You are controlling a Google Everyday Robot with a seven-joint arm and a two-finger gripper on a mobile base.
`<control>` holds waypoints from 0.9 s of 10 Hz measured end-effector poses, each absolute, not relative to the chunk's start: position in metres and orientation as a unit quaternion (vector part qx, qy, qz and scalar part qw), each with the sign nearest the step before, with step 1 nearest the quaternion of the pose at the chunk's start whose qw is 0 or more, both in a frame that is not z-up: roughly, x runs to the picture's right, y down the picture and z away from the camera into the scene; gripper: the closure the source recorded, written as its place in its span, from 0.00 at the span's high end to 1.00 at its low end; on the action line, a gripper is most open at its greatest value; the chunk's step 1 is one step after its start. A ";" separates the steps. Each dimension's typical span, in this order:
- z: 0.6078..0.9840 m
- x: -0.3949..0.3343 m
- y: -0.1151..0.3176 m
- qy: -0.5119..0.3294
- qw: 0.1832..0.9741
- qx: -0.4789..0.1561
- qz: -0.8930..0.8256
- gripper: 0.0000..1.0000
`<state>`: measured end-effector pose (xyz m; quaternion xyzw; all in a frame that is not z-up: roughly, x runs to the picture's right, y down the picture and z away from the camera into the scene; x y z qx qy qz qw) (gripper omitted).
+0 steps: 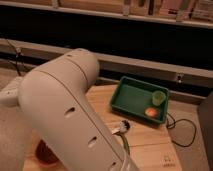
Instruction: Wipe red bowl with eraser
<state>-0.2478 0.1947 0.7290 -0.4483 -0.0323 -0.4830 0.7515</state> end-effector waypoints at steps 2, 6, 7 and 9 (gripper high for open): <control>0.724 -0.247 0.207 -0.039 0.749 -0.456 -0.479 0.00; 0.714 -0.238 0.222 -0.046 0.747 -0.469 -0.468 0.00; 0.714 -0.237 0.223 -0.046 0.747 -0.472 -0.466 0.00; 0.715 -0.226 0.226 -0.037 0.744 -0.491 -0.452 0.00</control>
